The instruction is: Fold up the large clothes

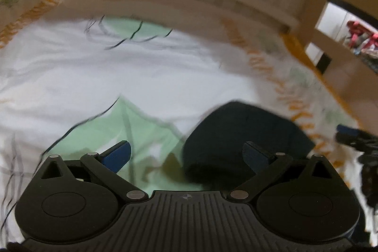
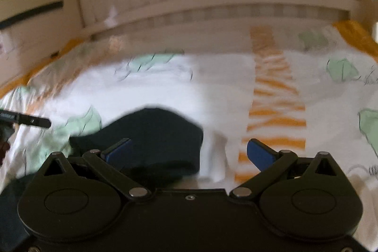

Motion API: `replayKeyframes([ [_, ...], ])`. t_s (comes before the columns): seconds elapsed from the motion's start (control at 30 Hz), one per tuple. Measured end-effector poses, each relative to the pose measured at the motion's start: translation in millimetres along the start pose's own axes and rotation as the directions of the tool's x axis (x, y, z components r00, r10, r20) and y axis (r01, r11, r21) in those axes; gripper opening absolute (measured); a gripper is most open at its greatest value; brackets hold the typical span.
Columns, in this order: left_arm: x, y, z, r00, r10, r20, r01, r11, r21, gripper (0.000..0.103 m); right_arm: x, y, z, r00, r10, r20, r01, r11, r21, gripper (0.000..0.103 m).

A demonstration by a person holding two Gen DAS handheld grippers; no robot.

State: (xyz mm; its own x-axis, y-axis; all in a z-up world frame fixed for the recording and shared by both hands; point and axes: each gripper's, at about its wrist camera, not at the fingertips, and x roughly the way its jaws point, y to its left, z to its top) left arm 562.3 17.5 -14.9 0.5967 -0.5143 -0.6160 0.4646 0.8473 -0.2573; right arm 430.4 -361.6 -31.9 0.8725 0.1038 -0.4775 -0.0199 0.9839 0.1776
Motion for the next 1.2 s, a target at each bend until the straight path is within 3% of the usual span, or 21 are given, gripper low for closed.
replayKeyframes([
  [0.13,29,-17,13,1.000,-0.015,0.017,0.015,1.000,-0.009,0.102,34,11,14,0.993,-0.116,-0.032,0.116,0.993,0.003,0.102],
  [0.3,73,-25,8,0.999,0.015,-0.049,-0.016,1.000,-0.010,0.102,75,1,21,0.994,-0.035,-0.100,0.042,0.997,0.071,0.100],
  [0.33,78,-24,4,0.998,0.032,-0.061,-0.033,0.999,-0.008,0.100,81,-2,21,0.993,-0.010,-0.116,0.022,0.995,0.099,0.096],
  [0.4,92,-23,-2,0.993,0.064,-0.095,-0.064,0.998,0.001,0.079,94,-11,17,0.987,0.029,-0.157,-0.005,0.988,0.156,0.078],
  [0.43,98,-22,-5,0.990,0.074,-0.117,-0.074,0.997,0.004,0.069,99,-14,14,0.983,0.043,-0.176,-0.011,0.984,0.180,0.075],
  [0.53,107,-15,-14,0.985,0.082,-0.153,-0.085,0.996,-0.010,0.069,109,-19,4,0.973,0.059,-0.222,-0.013,0.979,0.204,0.059],
  [0.6,107,-12,-16,0.987,0.074,-0.143,-0.078,0.997,-0.023,0.064,112,-18,-2,0.967,0.082,-0.241,-0.035,0.981,0.191,0.040],
  [0.63,105,-11,-16,0.989,0.060,-0.133,-0.062,0.998,-0.014,0.043,111,-16,-4,0.968,0.077,-0.240,-0.035,0.984,0.177,0.036],
  [0.67,101,-13,-17,0.992,0.055,-0.113,-0.054,0.999,0.008,0.021,109,-14,-5,0.969,0.077,-0.233,-0.039,0.986,0.164,0.025],
  [0.73,91,-21,-18,0.995,0.070,-0.070,-0.066,0.996,0.056,0.015,104,-10,-4,0.975,0.079,-0.206,-0.049,0.988,0.146,0.017],
  [0.93,37,-52,-30,0.990,0.094,0.103,-0.115,0.968,0.222,0.013,60,12,5,0.994,0.073,-0.076,-0.073,0.997,-0.001,0.014],
  [1.03,-3,-70,-44,0.973,0.083,0.216,-0.143,0.951,0.274,0.013,23,24,3,0.995,0.097,0.005,-0.096,0.992,-0.088,0.013],
  [1.2,-76,-97,-86,0.940,0.004,0.342,-0.141,0.916,0.377,0.013,-52,41,-14,0.979,0.165,0.116,-0.142,0.973,-0.183,0.013],
])
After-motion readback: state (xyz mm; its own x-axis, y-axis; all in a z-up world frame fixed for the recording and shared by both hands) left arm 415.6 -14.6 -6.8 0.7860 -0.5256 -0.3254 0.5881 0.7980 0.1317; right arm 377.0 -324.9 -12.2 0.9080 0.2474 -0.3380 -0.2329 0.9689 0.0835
